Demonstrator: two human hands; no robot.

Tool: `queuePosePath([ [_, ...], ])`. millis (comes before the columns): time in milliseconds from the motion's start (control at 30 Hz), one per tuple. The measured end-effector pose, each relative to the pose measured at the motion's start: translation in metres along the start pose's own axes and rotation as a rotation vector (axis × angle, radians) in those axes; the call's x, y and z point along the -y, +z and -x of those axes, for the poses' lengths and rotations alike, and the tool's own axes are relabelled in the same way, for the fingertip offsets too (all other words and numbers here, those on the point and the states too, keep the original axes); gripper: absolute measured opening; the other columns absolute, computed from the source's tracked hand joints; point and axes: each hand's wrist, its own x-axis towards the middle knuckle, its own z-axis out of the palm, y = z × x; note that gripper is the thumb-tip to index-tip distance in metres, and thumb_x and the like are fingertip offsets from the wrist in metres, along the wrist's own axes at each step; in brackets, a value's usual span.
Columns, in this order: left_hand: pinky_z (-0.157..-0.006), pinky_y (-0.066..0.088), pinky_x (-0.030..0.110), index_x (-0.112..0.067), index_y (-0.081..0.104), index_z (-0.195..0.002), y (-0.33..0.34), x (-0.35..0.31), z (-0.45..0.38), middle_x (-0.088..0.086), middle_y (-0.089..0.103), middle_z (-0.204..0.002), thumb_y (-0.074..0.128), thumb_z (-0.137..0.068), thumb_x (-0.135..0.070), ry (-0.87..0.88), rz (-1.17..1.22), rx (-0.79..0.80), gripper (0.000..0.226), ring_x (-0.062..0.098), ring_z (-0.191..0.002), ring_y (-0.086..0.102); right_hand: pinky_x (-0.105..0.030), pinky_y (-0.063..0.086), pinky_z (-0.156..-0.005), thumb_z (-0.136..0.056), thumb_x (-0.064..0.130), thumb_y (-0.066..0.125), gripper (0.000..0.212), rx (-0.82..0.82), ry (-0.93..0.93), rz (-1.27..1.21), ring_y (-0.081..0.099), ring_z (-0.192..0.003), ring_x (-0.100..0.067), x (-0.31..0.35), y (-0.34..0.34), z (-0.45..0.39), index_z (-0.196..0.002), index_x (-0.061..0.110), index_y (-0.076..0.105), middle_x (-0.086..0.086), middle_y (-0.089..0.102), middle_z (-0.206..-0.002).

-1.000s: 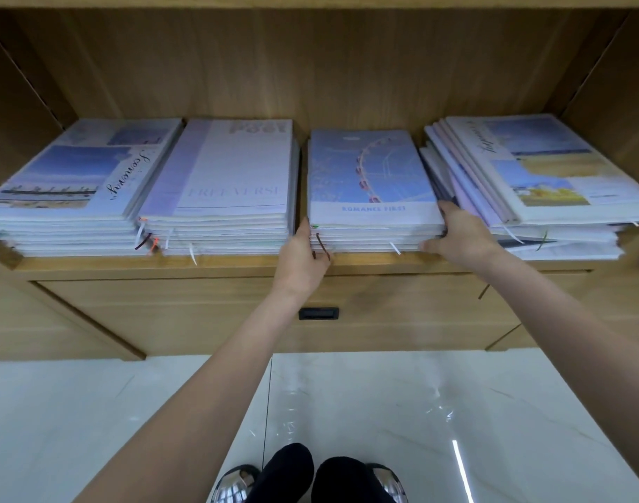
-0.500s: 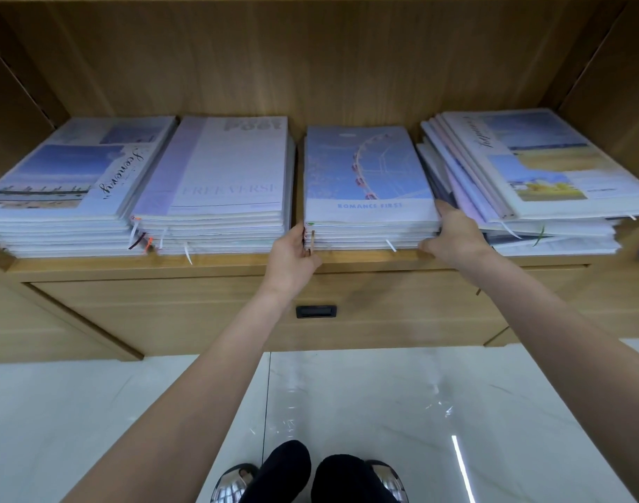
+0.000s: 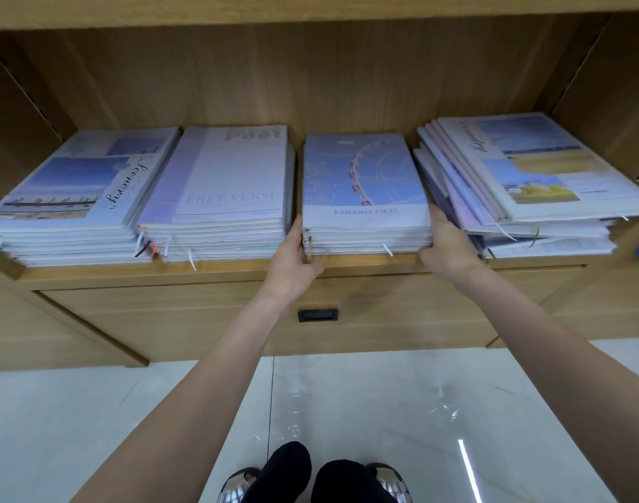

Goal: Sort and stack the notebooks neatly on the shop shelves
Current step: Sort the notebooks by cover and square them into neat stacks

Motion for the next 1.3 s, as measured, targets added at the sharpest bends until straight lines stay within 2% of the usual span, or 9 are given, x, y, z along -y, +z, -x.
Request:
queuePosePath([
  [200,-0.110,0.033,0.030,-0.015,0.020,-0.148,-0.003,-0.004,0.002,-0.003,0.043,-0.142,0.054,-0.086,0.009,0.011,-0.030,-0.010,0.075,0.010,-0.128,0.043,-0.026,0.039,-0.090,-0.085,-0.010,0.049,0.071,0.049,-0.003,-0.085,0.051,-0.117,-0.029,-0.003,-0.004,0.004,-0.145,0.017,0.024,-0.010,0.053,-0.128],
  [300,-0.107,0.038,0.033,-0.009,0.035,-0.141,-0.005,-0.004,0.013,0.000,0.050,-0.134,0.053,-0.089,0.004,0.059,-0.121,-0.137,0.056,0.014,-0.124,0.048,-0.033,0.039,-0.099,-0.087,-0.008,0.048,0.074,0.061,0.000,-0.147,0.053,-0.117,-0.027,-0.008,-0.011,0.014,-0.148,0.019,0.017,-0.008,0.049,-0.136],
  [467,-0.103,0.038,0.024,-0.005,0.045,-0.134,0.003,-0.027,0.029,0.007,0.055,-0.131,0.046,-0.091,0.002,0.236,-0.336,-0.309,0.044,0.017,-0.122,0.050,-0.031,0.043,-0.095,-0.091,-0.008,0.046,0.057,-0.075,-0.063,-0.256,0.056,-0.113,-0.026,-0.010,-0.047,0.039,-0.142,0.010,0.031,-0.013,0.053,-0.130],
  [567,-0.103,0.037,0.022,-0.008,0.043,-0.136,0.029,-0.046,0.025,0.006,0.052,-0.135,0.044,-0.092,0.002,0.312,-0.413,-0.237,0.045,0.016,-0.125,0.048,-0.031,0.045,-0.095,-0.090,-0.010,0.044,0.051,-0.203,-0.088,-0.223,0.059,-0.105,-0.020,-0.022,-0.075,0.045,-0.137,0.009,0.039,-0.009,0.058,-0.116],
  [733,-0.102,0.040,0.032,-0.011,0.037,-0.140,0.103,-0.064,0.011,0.009,0.048,-0.137,0.051,-0.091,-0.004,0.370,-0.437,-0.005,0.051,0.022,-0.125,0.046,-0.031,0.045,-0.094,-0.089,-0.007,0.048,0.041,-0.410,-0.096,-0.096,0.060,-0.108,-0.025,-0.056,-0.116,0.052,-0.129,0.005,0.047,-0.014,0.062,-0.117],
  [867,-0.108,0.033,0.035,-0.009,0.020,-0.147,0.164,-0.064,-0.003,0.009,0.032,-0.149,0.066,-0.085,-0.018,0.311,-0.401,0.198,0.077,0.025,-0.135,0.034,-0.043,0.036,-0.103,-0.084,0.005,0.064,0.063,-0.378,0.020,0.213,0.042,-0.123,-0.036,-0.095,-0.143,0.041,-0.140,0.011,0.036,-0.016,0.040,-0.140],
  [933,-0.111,0.026,0.033,-0.009,0.011,-0.148,0.183,-0.064,-0.010,0.006,0.019,-0.155,0.068,-0.083,-0.022,0.259,-0.384,0.219,0.088,0.023,-0.140,0.024,-0.045,0.029,-0.108,-0.080,0.012,0.070,0.076,-0.298,0.112,0.266,0.031,-0.131,-0.038,-0.111,-0.154,0.033,-0.144,0.013,0.029,-0.016,0.028,-0.148],
  [1033,-0.110,0.024,0.030,-0.012,0.003,-0.149,0.195,-0.062,-0.020,0.003,0.015,-0.156,0.071,-0.081,-0.025,0.214,-0.378,0.167,0.097,0.020,-0.140,0.023,-0.039,0.029,-0.107,-0.080,0.014,0.072,0.076,-0.259,0.145,0.234,0.034,-0.130,-0.036,-0.125,-0.156,0.022,-0.143,0.009,0.030,-0.015,0.026,-0.147],
  [1300,-0.105,0.037,0.035,-0.011,0.024,-0.144,0.198,-0.062,-0.028,0.009,0.032,-0.148,0.074,-0.075,-0.036,0.271,-0.491,0.145,0.089,0.026,-0.132,0.037,-0.024,0.028,-0.102,-0.083,0.011,0.068,0.066,-0.335,0.141,0.111,0.039,-0.125,-0.031,-0.105,-0.127,0.012,-0.138,0.000,0.031,-0.015,0.016,-0.147],
])
